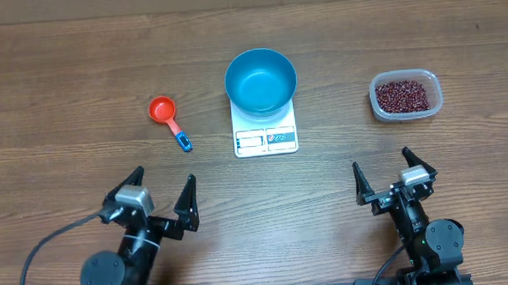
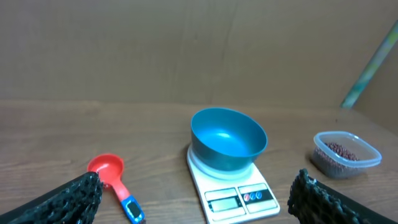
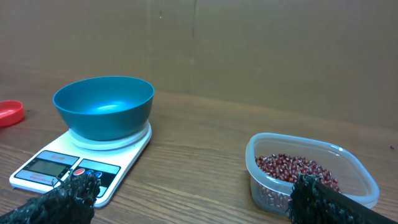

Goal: Scoop item into bowl and weigh 150g on scale
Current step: 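Move the left gripper over the red scoop's bowl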

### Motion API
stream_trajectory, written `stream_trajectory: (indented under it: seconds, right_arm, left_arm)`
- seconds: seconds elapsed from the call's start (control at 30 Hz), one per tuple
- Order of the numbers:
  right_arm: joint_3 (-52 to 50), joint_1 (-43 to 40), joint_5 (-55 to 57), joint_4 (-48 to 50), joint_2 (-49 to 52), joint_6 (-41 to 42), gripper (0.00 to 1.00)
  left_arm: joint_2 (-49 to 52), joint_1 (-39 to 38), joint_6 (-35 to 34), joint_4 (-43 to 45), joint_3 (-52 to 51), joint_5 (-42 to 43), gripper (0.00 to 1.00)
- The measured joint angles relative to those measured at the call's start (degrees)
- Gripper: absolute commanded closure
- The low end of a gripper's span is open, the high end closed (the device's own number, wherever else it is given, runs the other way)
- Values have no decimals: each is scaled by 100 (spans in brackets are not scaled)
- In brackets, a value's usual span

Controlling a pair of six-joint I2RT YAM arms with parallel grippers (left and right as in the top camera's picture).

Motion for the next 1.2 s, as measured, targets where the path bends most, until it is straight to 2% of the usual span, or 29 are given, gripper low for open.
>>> stream_trajectory:
  seconds: [0.2,0.5,0.77,1.0,1.2]
  right_arm:
    - [0,0,0,4,0,-2,0]
    - [0,0,0,9,0,-2,0]
    - [0,0,0,9,0,-2,0]
    - [0,0,0,7,0,0,0]
    - [0,0,-2,9,0,-2,0]
  left_arm:
    - [1193,0,85,-463,1097,-15,0]
    - [3121,0,299,-1945,3222,-57,0]
    - [4603,9,343,-3040,4697,-120,0]
    - [5770,208,341,-3716,5641,-142,1]
    - [6518,339,345,-3923,5910,-136,0]
